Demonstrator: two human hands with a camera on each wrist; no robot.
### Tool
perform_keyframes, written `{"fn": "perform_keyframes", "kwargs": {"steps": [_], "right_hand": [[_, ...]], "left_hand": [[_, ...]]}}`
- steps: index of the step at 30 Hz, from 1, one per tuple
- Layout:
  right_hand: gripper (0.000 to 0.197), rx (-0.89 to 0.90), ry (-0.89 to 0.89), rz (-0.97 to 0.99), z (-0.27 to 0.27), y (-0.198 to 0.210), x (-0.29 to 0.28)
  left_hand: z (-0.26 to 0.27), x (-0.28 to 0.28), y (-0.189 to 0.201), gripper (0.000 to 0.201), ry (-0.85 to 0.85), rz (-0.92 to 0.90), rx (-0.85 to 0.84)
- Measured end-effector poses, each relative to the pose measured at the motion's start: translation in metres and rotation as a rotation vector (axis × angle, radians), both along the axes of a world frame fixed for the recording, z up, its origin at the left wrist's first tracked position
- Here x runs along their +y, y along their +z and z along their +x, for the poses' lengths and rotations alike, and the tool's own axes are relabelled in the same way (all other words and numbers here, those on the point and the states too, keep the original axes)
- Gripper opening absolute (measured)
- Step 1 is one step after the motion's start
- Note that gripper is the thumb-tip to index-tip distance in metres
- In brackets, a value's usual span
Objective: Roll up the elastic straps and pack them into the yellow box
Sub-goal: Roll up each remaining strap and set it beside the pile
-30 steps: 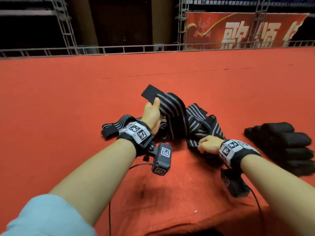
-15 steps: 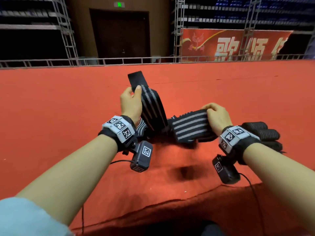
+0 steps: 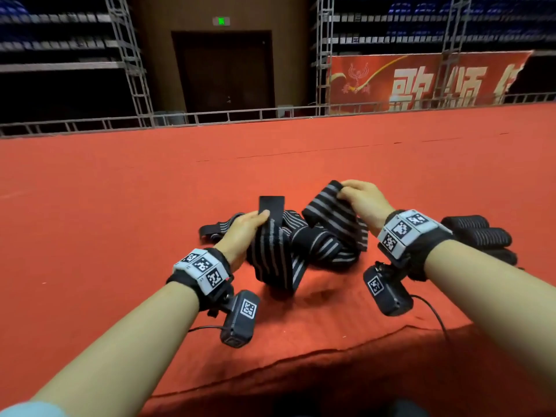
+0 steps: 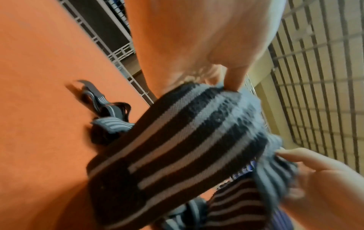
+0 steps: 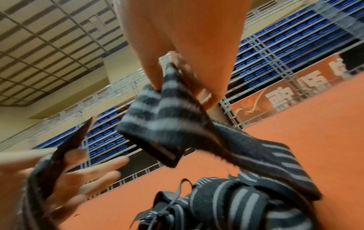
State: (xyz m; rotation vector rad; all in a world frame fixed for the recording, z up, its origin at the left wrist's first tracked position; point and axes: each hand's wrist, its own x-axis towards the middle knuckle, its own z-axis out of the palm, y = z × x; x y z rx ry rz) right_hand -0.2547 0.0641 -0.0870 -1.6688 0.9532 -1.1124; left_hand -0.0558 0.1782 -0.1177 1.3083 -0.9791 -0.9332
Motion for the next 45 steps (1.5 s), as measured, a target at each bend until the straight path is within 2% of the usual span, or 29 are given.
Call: {"fn": "perform_keyframes", "kwargs": {"steps": [2, 4, 6, 9, 12, 14, 16, 18, 22, 26, 29, 32, 34, 36, 37, 40, 42, 43, 45], "right_hand": [[0.017, 0.054, 0.141, -0.064, 0.016, 0.007, 0.013], [0.016, 0.119, 0.192, -0.159, 0.029, 0.007, 0.019], [0.011, 0.164, 0.232, -0.193, 0.033, 0.001, 0.023], [0.019, 0.233, 0.278, -0.174, 0.025, -0.004, 0.028], [0.019, 0.488, 0.149, -0.296, 0.011, -0.010, 0.026], [0.014, 0.697, 0.099, -0.279, 0.003, -0.025, 0.022], [0.014, 0.989, 0.029, -0.294, -0.005, -0.048, 0.014], [0.017, 1.148, -0.085, -0.276, -0.017, -0.069, 0.006], [0.010, 1.047, -0.228, -0.092, -0.037, -0.078, -0.011], [0.029, 0.965, -0.263, -0.124, -0.053, -0.044, -0.025], [0.049, 1.105, -0.255, -0.187, -0.059, -0.033, -0.032], [0.059, 1.240, -0.220, -0.215, -0.054, -0.044, -0.025], [0.052, 1.286, -0.113, -0.192, -0.054, -0.059, -0.019], [0.037, 1.253, 0.023, -0.138, -0.060, -0.074, -0.017], [0.035, 1.215, 0.070, -0.121, -0.063, -0.079, -0.017], [0.040, 1.217, 0.082, -0.094, -0.074, -0.095, -0.016], [0.025, 1.267, 0.053, -0.017, -0.085, -0.107, -0.018], [0.017, 1.233, 0.045, 0.034, -0.091, -0.111, -0.021], [0.023, 0.950, 0.010, 0.124, -0.102, -0.108, -0.029]], "left_hand": [[-0.010, -0.001, 0.006, 0.024, -0.183, 0.007, 0.128], [-0.020, -0.007, 0.015, 0.025, -0.244, -0.003, 0.221], [-0.026, -0.011, 0.020, 0.026, -0.223, -0.027, 0.284], [-0.026, -0.017, 0.021, 0.028, -0.143, -0.032, 0.267], [-0.019, -0.021, 0.028, 0.027, -0.045, -0.090, 0.284], [-0.009, -0.023, 0.039, 0.026, 0.011, -0.153, 0.352], [0.003, -0.023, 0.050, 0.024, 0.047, -0.216, 0.366], [0.015, -0.026, 0.053, 0.023, 0.104, -0.273, 0.369], [0.030, -0.028, 0.047, 0.022, 0.262, -0.311, 0.423], [0.052, -0.033, 0.043, 0.018, 0.495, -0.308, 0.482], [0.067, -0.039, 0.050, 0.011, 0.554, -0.332, 0.502], [0.060, -0.045, 0.055, 0.020, 0.517, -0.352, 0.463], [0.058, -0.049, 0.052, 0.021, 0.505, -0.328, 0.440], [0.058, -0.052, 0.047, 0.021, 0.494, -0.293, 0.429], [0.059, -0.053, 0.045, 0.022, 0.493, -0.280, 0.420], [0.055, -0.053, 0.043, 0.024, 0.475, -0.280, 0.388], [0.056, -0.053, 0.047, 0.025, 0.486, -0.300, 0.375], [0.059, -0.054, 0.049, 0.025, 0.503, -0.307, 0.360], [0.063, -0.054, 0.052, 0.028, 0.523, -0.308, 0.308]]}}
